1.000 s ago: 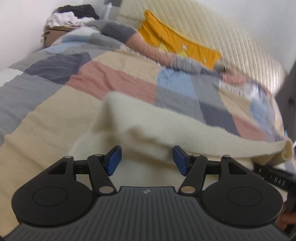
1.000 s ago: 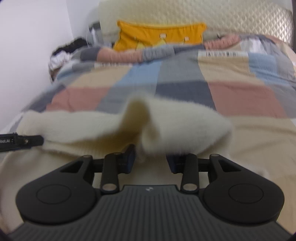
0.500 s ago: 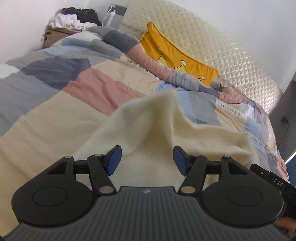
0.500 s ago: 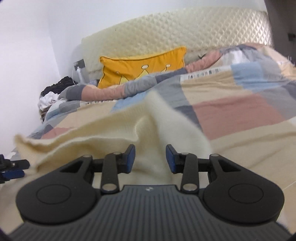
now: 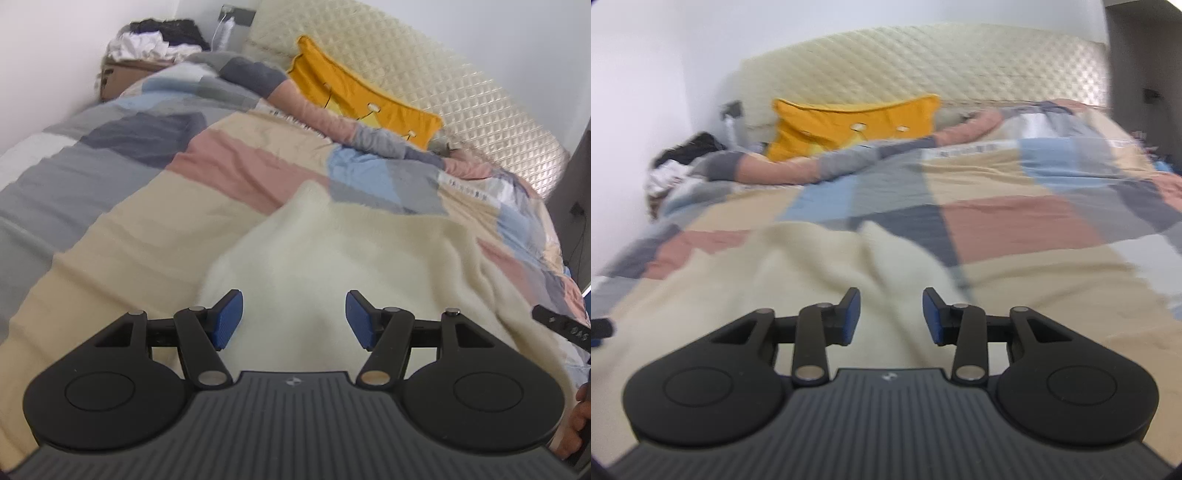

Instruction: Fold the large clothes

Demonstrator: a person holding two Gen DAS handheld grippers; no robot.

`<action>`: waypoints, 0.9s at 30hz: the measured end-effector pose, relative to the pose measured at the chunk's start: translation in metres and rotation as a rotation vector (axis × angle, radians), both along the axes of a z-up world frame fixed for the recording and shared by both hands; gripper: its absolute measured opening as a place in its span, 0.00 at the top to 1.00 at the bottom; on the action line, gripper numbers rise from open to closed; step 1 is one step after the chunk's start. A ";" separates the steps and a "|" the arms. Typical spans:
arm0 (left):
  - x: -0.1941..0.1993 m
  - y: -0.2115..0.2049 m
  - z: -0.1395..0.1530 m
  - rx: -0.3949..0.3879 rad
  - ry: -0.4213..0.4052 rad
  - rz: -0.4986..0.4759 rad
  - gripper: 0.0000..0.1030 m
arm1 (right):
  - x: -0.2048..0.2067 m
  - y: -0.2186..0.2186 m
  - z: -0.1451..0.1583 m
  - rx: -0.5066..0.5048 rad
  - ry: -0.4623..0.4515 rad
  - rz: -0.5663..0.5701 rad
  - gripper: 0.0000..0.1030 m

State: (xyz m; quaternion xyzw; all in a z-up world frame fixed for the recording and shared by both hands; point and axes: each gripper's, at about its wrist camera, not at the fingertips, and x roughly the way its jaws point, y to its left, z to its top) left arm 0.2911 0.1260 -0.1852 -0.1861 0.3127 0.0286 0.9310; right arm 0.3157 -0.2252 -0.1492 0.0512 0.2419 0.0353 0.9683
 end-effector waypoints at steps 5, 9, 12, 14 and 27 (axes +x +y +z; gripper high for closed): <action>0.007 0.003 -0.012 -0.031 0.032 0.019 0.35 | 0.005 -0.020 -0.006 -0.018 0.028 -0.077 0.39; 0.010 0.003 -0.014 -0.038 0.038 0.025 0.35 | 0.016 -0.020 -0.014 -0.008 0.081 -0.046 0.40; 0.010 0.002 -0.013 -0.034 0.035 0.018 0.35 | 0.015 -0.010 -0.012 -0.056 0.056 0.001 0.41; 0.012 0.003 -0.014 -0.034 0.034 0.019 0.34 | 0.015 -0.004 -0.014 -0.108 0.055 0.012 0.41; 0.011 0.002 -0.012 -0.040 0.014 0.031 0.34 | 0.029 -0.008 -0.026 -0.190 0.147 -0.022 0.88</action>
